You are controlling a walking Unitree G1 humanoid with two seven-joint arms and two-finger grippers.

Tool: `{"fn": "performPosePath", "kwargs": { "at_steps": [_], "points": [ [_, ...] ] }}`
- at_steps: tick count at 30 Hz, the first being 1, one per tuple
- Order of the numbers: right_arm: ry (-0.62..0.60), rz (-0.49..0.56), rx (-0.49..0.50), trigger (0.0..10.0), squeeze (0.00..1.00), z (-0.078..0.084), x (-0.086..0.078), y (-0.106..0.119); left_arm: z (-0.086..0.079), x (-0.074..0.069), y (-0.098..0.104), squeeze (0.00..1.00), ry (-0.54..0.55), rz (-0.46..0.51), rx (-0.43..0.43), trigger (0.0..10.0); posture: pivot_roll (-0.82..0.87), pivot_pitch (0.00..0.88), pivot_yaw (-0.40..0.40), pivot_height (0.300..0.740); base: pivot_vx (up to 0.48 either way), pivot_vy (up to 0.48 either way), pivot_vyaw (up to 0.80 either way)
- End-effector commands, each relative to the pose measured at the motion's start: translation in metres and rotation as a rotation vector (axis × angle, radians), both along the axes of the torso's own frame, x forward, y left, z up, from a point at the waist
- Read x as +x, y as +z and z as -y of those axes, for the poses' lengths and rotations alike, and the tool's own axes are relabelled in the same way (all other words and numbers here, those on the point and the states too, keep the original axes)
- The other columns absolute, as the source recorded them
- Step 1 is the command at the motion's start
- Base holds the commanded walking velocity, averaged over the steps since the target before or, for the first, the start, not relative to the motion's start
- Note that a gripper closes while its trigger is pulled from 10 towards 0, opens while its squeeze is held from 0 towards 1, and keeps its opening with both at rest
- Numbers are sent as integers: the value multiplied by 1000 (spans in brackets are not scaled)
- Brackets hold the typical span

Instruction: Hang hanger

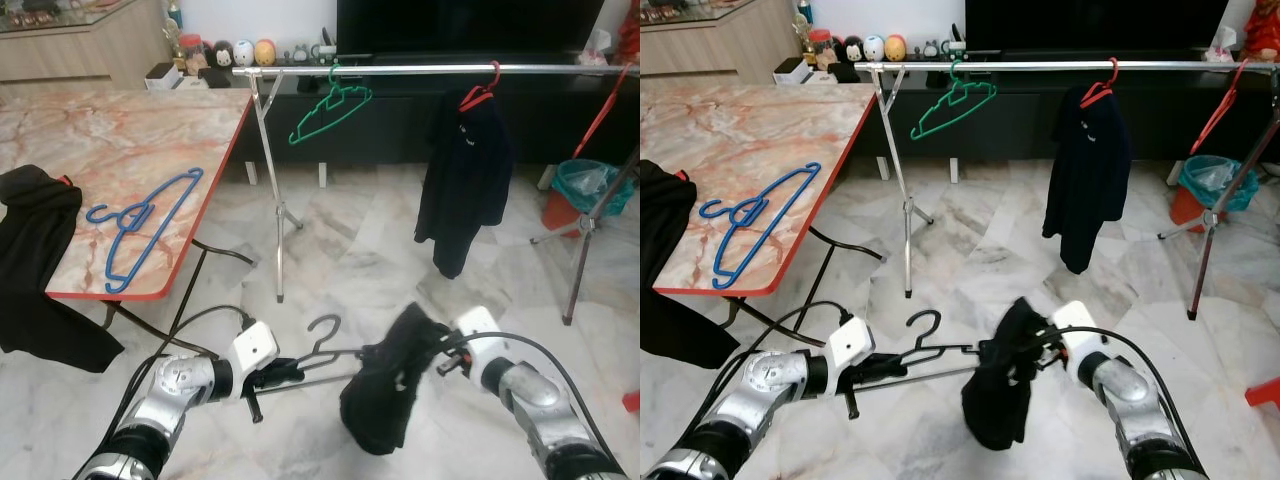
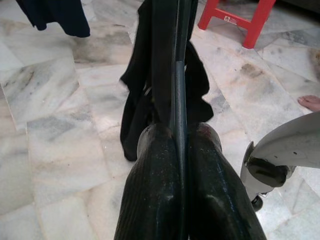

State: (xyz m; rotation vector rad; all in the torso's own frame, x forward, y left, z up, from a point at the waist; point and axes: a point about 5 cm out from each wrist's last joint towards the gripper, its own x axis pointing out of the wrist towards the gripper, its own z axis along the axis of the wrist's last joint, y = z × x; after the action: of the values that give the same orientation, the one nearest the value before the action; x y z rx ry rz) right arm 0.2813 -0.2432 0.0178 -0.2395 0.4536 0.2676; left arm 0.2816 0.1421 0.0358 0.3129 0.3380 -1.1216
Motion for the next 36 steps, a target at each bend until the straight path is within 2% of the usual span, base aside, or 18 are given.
{"fn": "performPosePath", "kwargs": {
  "at_steps": [1,2,7,8,10,11,13,14,17,18,23,27,28,30,35,36],
  "points": [
    [-119,19,18,0,0,7,0,0,-3,-1,-1,0,22,-2,-13,10000,5,0,49,740,0,0,0],
    [-235,11,22,0,0,16,-3,-3,-3,-1,-3,0,34,-1,-6,10000,0,0,54,740,0,0,0],
    [-334,47,33,0,0,20,-7,-6,-8,1,-10,0,136,22,29,10000,-5,0,60,740,0,0,0],
    [-351,55,42,0,0,20,-8,-7,-9,2,-12,0,184,39,33,10000,-6,0,61,740,0,0,0],
    [-419,79,70,0,0,18,-12,-10,-16,8,-18,0,410,71,53,10000,-6,0,61,740,0,0,0],
    [-419,79,70,0,0,18,-12,-10,-16,8,-18,0,410,71,53,10000,-6,0,61,740,0,0,0],
    [-458,80,89,0,0,18,-14,-13,-20,10,-21,0,513,63,51,10000,-6,0,61,740,0,0,0],
    [-458,80,89,0,0,18,-14,-13,-20,10,-21,0,513,63,51,10000,-6,0,61,740,0,0,0],
    [-545,74,128,0,0,16,-20,-20,-27,8,-29,0,683,-1,10,10000,-14,0,63,740,0,0,0],
    [-606,54,179,0,0,15,-26,-27,-31,4,-36,0,745,-31,29,10000,-17,0,65,740,0,0,0],
    [-717,-34,231,0,0,14,-42,-44,-37,-6,-49,0,805,-71,81,10000,-17,0,68,740,0,0,0],
    [-811,-38,303,0,0,16,-50,-50,-40,-13,-56,0,833,-102,99,10000,-11,0,71,740,0,0,0],
    [-811,-38,303,0,0,16,-50,-50,-40,-13,-56,0,833,-102,99,10000,-11,0,71,740,0,0,0],
    [-798,-44,273,0,0,13,-52,-52,-46,-17,-60,0,902,-140,82,10000,-16,0,77,740,0,0,0],
    [-766,-33,321,0,0,6,-49,-51,-50,-21,-64,0,943,-170,78,10000,-21,0,81,740,0,0,0],
    [-755,-31,315,10000,0,5,-48,-51,-50,-22,-64,0,943,-174,84,10000,-19,0,81,740,0,0,0]
  ]
}}
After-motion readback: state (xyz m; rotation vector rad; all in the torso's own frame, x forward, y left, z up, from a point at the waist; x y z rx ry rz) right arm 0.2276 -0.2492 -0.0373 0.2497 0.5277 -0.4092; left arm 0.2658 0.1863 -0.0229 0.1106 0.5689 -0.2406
